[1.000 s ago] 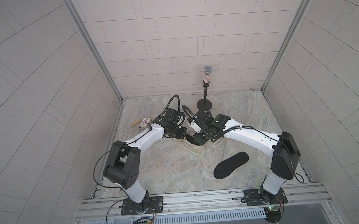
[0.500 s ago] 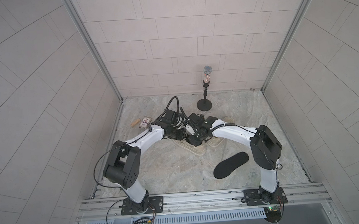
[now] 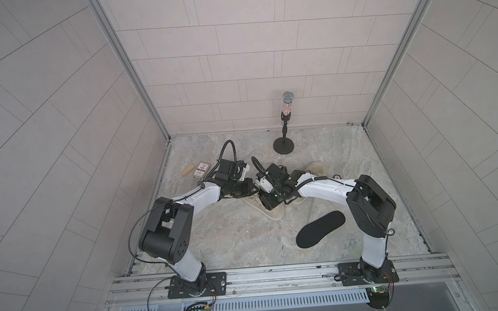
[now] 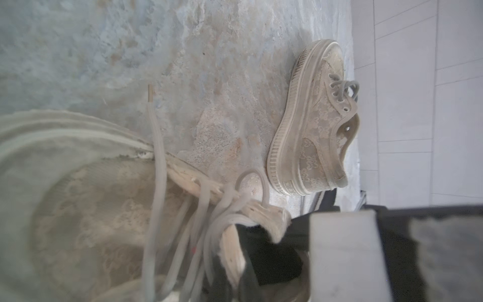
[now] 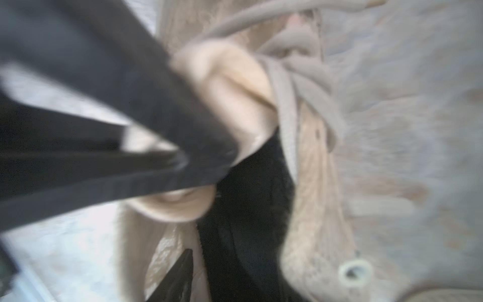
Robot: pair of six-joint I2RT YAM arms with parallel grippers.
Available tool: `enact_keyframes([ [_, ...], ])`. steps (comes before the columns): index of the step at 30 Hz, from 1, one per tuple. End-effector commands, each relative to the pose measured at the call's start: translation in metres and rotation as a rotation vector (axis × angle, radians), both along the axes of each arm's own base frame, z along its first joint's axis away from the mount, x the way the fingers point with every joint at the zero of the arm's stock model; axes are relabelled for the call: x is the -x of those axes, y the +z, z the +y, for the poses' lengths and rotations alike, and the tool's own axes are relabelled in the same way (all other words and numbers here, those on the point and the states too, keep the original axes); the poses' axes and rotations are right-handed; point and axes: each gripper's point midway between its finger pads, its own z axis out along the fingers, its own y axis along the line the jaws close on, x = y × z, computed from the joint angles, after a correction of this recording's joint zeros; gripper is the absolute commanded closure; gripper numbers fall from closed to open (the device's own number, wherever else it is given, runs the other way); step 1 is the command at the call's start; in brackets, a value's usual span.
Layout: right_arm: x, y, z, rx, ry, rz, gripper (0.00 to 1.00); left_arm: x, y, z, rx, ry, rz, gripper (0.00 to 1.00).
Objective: Insert the insole into the shoe
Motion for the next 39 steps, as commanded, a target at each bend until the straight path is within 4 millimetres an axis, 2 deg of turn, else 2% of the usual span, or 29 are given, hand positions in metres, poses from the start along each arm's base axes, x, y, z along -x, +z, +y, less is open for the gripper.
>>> enact_keyframes([
  [1,0.058,-0.013,0.0,-0.061,-0.024,0.353,0.47,-0.015,0.011,-0.009,0.096,0.032,-0.029,1.0],
  [4,0.039,0.012,0.0,-0.138,-0.098,0.365,0.47,-0.012,0.006,-0.006,0.062,0.018,-0.033,1.0],
  [7,0.017,0.032,-0.012,-0.165,-0.164,0.317,0.46,-0.009,0.003,-0.001,0.013,-0.003,-0.042,1.0],
  [10,0.001,0.039,-0.028,-0.112,-0.193,0.236,0.47,-0.007,0.002,0.003,-0.025,-0.02,-0.052,1.0],
  [14,0.001,0.021,-0.036,0.007,-0.144,0.21,0.48,-0.007,0.003,0.002,-0.029,-0.027,-0.056,1.0],
  [20,0.011,-0.016,-0.043,0.3,0.013,0.128,0.47,-0.01,0.005,0.001,-0.024,-0.029,-0.063,1.0],
  [24,0.032,-0.042,-0.041,0.322,0.049,0.222,0.48,-0.013,0.008,0.0,-0.024,-0.026,-0.074,1.0],
  [26,0.046,-0.046,-0.034,0.279,0.057,0.291,0.5,-0.014,0.009,0.001,-0.026,-0.024,-0.077,1.0],
  [29,0.056,-0.036,-0.015,0.135,0.036,0.35,0.52,-0.015,0.01,0.001,-0.026,-0.022,-0.083,1.0],
  [33,0.043,-0.002,0.012,-0.145,-0.03,0.386,0.54,-0.015,0.003,0.002,-0.036,-0.012,-0.068,1.0],
  [39,0.013,0.05,0.003,-0.312,-0.112,0.295,0.51,-0.015,-0.012,0.006,-0.058,0.007,-0.045,1.0],
])
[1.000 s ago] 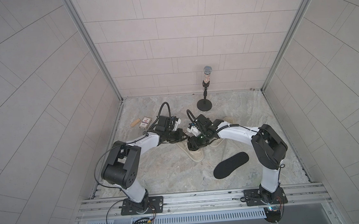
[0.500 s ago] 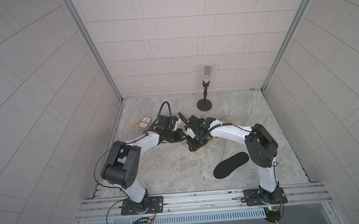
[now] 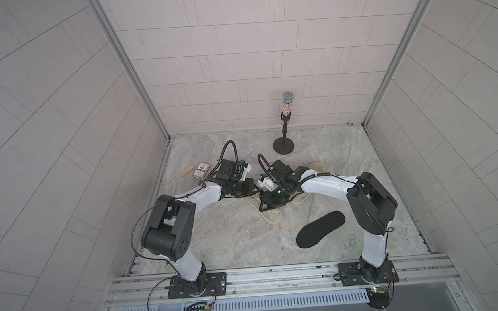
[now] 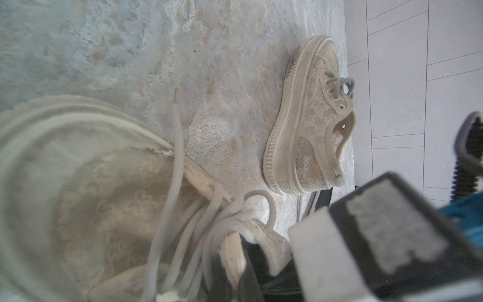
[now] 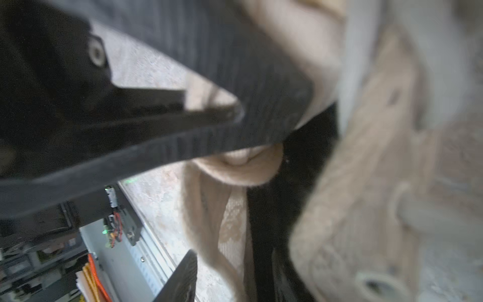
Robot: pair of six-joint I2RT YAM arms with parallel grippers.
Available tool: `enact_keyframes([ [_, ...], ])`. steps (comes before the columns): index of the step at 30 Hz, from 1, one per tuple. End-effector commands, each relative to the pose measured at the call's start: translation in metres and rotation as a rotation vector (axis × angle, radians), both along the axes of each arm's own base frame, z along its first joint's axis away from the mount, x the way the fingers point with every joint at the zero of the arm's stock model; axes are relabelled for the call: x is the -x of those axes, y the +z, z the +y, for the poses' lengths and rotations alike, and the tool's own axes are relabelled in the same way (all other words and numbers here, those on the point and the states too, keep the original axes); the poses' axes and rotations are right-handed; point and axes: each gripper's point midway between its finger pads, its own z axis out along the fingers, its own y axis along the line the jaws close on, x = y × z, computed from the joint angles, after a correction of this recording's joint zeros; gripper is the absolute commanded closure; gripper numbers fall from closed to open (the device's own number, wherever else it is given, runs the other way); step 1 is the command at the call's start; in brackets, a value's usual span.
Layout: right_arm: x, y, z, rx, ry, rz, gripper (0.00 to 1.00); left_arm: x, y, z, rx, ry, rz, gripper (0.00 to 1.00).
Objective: Insert the insole into the shoe
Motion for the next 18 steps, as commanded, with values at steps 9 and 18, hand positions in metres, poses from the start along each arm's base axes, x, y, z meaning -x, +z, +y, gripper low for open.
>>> enact_keyframes([
  [9,-0.039,0.054,-0.061,0.082,-0.225,-0.246,0.52,-0.011,-0.006,0.008,-0.073,-0.002,-0.036,1.0],
  [18,-0.03,0.004,-0.067,0.318,-0.031,-0.256,0.58,-0.016,0.0,0.008,-0.084,-0.004,-0.053,1.0],
])
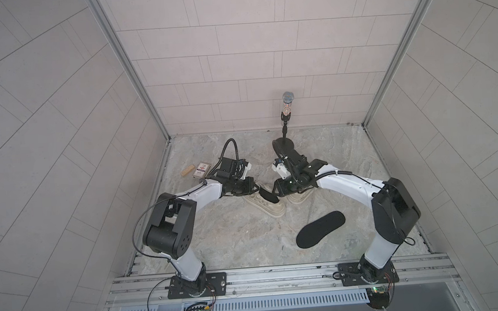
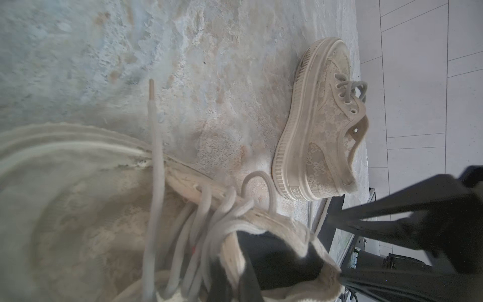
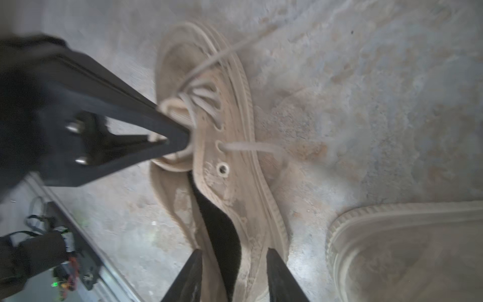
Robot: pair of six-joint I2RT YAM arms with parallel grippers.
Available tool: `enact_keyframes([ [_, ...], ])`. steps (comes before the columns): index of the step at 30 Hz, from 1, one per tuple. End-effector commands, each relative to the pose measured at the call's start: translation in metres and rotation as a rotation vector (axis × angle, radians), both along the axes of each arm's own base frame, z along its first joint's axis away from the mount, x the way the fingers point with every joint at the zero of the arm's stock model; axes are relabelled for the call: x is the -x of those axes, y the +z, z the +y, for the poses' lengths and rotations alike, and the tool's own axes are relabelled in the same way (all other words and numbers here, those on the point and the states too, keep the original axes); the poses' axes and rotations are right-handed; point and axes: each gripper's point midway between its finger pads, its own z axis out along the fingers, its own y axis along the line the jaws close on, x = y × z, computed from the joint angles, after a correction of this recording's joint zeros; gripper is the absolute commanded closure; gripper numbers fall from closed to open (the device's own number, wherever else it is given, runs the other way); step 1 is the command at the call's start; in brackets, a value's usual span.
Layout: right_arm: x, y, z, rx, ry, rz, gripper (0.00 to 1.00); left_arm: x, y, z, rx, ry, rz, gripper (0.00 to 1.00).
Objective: Insert the insole into the shoe
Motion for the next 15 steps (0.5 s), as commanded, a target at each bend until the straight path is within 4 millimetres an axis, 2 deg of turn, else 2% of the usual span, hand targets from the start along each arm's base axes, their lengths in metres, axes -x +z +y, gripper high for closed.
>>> enact_keyframes([
  [1,0.01,-0.014,-0.007,0.125,0.077,-0.01,0.57,-0.008,0.0,0.005,-0.041,0.003,-0.028,1.0],
  [4,0.007,-0.018,-0.007,0.159,0.069,-0.028,0.56,-0.007,0.0,0.006,-0.048,-0.001,-0.031,1.0],
  [12,-0.022,-0.027,-0.029,0.333,-0.048,-0.085,0.59,-0.001,0.0,0.007,-0.07,-0.015,-0.037,1.0],
  [15,-0.022,-0.035,-0.036,0.419,-0.039,-0.07,0.61,0.001,-0.002,0.008,-0.081,-0.024,-0.036,1.0],
])
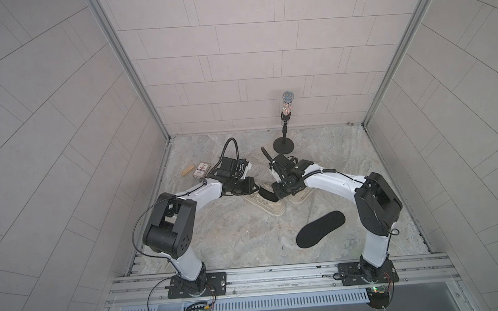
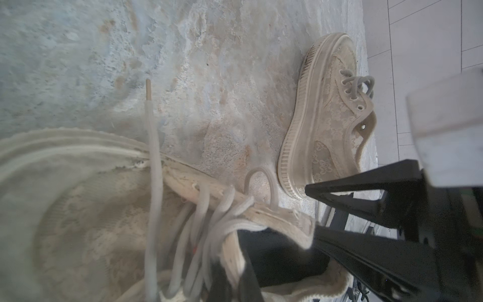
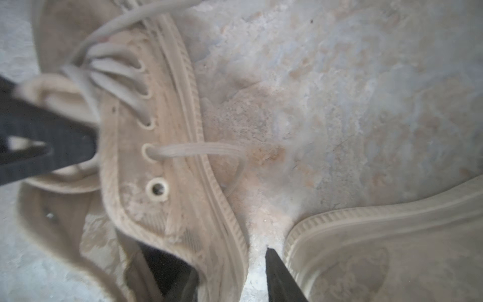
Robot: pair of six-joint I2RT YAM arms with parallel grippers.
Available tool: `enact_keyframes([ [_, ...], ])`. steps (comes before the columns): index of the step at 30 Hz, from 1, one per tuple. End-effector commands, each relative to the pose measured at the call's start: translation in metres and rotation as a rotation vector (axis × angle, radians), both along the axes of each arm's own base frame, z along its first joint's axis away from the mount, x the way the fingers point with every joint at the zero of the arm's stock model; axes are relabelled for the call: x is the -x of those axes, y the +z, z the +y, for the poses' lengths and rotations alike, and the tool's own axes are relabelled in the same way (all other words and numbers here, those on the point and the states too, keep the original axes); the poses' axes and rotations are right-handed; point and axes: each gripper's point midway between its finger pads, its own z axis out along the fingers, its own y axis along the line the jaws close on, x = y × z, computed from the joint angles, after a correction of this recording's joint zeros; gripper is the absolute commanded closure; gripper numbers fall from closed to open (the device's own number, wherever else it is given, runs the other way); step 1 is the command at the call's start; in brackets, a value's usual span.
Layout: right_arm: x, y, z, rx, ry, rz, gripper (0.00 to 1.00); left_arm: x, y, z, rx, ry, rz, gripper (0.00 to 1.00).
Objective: Insert the insole into the shoe
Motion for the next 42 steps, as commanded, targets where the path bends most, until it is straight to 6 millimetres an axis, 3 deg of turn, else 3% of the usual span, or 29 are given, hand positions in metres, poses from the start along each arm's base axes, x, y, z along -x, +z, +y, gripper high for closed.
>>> enact_keyframes([
  [1,0.004,-0.017,-0.026,0.187,-0.014,0.034,0.61,0.001,0.001,0.006,-0.051,-0.004,-0.018,1.0],
  [8,0.057,-0.08,-0.042,0.353,0.057,0.24,0.62,-0.003,0.003,0.008,-0.071,0.006,-0.042,1.0],
  [12,0.09,-0.098,-0.021,0.235,0.055,0.342,0.62,-0.006,0.004,0.01,-0.083,0.011,-0.056,1.0],
  [16,0.101,-0.102,0.009,0.087,0.034,0.394,0.61,-0.007,0.001,0.01,-0.088,0.009,-0.056,1.0],
  [23,0.095,-0.119,0.025,0.005,-0.012,0.386,0.57,-0.006,-0.004,0.006,-0.069,0.008,-0.039,1.0],
  [26,0.085,-0.115,0.029,-0.026,-0.042,0.339,0.56,-0.006,0.0,0.004,-0.041,0.02,-0.04,1.0],
  [28,0.075,-0.104,0.033,-0.071,-0.077,0.312,0.56,-0.008,0.004,0.002,-0.023,0.029,-0.046,1.0],
  [30,0.061,-0.08,0.034,-0.147,-0.13,0.273,0.56,-0.01,0.008,0.001,-0.012,0.037,-0.051,1.0],
  [33,0.038,-0.044,0.024,-0.234,-0.21,0.187,0.58,-0.014,0.014,0.0,-0.008,0.038,-0.066,1.0],
  [35,0.029,-0.032,0.019,-0.268,-0.223,0.149,0.59,-0.015,0.016,-0.001,-0.014,0.028,-0.072,1.0],
  [39,0.022,-0.046,0.019,-0.218,-0.172,0.143,0.66,-0.015,0.018,-0.002,-0.023,0.0,-0.073,1.0],
  [42,0.017,-0.057,0.023,-0.173,-0.141,0.139,0.64,-0.015,0.014,-0.002,-0.031,-0.007,-0.064,1.0],
])
